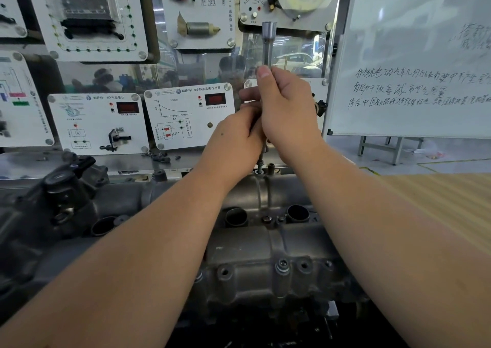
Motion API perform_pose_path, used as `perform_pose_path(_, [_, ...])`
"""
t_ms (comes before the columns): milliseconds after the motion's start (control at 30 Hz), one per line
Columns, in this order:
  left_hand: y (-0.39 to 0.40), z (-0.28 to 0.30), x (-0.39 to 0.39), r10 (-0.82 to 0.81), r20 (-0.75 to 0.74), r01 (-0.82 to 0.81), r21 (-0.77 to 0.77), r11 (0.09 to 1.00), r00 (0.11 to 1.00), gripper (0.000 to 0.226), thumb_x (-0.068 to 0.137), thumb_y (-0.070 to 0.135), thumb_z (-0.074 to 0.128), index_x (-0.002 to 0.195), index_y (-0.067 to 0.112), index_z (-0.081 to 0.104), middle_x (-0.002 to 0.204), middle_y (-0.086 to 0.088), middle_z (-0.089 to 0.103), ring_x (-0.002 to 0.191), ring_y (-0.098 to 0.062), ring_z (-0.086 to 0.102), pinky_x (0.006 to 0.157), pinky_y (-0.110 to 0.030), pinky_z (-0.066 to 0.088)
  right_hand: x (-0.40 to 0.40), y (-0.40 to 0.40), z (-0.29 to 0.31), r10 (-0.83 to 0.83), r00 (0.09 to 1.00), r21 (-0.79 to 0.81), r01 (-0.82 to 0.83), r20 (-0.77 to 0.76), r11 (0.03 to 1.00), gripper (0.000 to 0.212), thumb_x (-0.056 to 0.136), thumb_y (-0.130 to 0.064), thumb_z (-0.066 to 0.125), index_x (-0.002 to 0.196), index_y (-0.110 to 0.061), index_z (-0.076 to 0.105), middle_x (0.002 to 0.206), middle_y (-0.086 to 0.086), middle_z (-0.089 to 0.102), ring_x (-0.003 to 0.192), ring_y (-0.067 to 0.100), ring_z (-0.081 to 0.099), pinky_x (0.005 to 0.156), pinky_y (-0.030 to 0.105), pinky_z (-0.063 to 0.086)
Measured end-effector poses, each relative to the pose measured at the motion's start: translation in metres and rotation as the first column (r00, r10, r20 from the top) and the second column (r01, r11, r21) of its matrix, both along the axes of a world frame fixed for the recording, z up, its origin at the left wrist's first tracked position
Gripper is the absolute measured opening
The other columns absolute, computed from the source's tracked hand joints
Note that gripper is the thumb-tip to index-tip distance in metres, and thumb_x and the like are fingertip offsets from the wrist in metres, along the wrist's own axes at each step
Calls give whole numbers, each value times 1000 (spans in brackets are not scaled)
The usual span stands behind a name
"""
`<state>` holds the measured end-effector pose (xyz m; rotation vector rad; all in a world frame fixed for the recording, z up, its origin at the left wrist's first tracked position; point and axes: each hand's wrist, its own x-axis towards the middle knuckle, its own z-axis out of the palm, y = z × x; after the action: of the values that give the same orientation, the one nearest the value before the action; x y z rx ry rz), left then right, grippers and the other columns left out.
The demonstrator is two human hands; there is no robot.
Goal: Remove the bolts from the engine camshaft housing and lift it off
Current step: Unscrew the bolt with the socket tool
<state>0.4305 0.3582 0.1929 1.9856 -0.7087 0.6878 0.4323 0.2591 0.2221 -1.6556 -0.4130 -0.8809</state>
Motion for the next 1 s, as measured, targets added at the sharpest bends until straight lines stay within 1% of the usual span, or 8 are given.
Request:
perform_pose_path(100, [2,2,1,46,2,-46,19,999,999,19,97,12,51,88,26,60,68,10,62,58,2,57,47,-14,34,-2,3,-2,-4,1000,-30,5,7,1000,24,102,-31,54,98,-9,62,80,3,75,81,14,72,81,46,57])
perform_pose_path(200, [2,2,2,62,-6,-62,5,998,998,20,95,10,53,110,21,60,82,9,68,75,-5,62,56,-21,44,-3,3,-4,-53,998,-50,54,32,997,7,100,-34,59,95,-30,55,79,-4,75,77,7,71,76,37,57])
perform_pose_path(333, [1,1,2,48,-16,-48,-1,999,999,17,96,13,55,111,16,61,87,3,69,79,-17,65,66,-33,49,-3,2,-3,-101,992,-22,103,77,994,15,101,-32,58,86,-31,54,77,-5,74,75,7,70,71,30,55])
perform_pose_path(567, [0,-1,1,-3,-29,2,-24,1000,1000,32,104,17,46,74,26,53,54,24,58,49,2,51,46,-13,32,-1,0,-2,-61,995,-1,61,75,998,23,104,-24,50,89,-19,66,79,-5,73,67,4,69,66,17,53])
perform_pose_path(633, [1,0,2,33,1,-33,8,999,999,29,101,14,50,74,25,53,54,23,59,51,1,52,46,-13,33,-1,1,-2,-50,996,0,51,72,999,22,104,-26,49,89,-19,64,80,-4,73,69,6,69,69,23,54])
perform_pose_path(733, [1,2,5,30,-12,-30,9,1000,999,9,96,13,54,99,15,63,75,4,69,63,-12,61,50,-18,39,-1,3,-3,-34,999,12,34,33,999,22,99,-38,57,109,-19,59,89,1,74,87,15,71,83,41,57])
perform_pose_path(833, [0,0,3,16,-10,-16,9,1000,1000,20,96,13,56,114,14,64,85,-5,70,74,-22,65,61,-32,47,-1,1,-3,-60,997,9,59,55,998,12,102,-33,54,95,-24,57,81,-2,74,80,12,71,81,42,57])
perform_pose_path(1000, [-1,-2,1,-6,-40,5,-21,1000,999,24,103,19,46,82,22,57,68,3,63,53,-4,52,50,-22,36,-3,1,-1,-75,996,-14,76,40,997,31,105,-29,47,86,-13,66,78,-4,74,75,10,69,79,41,57])
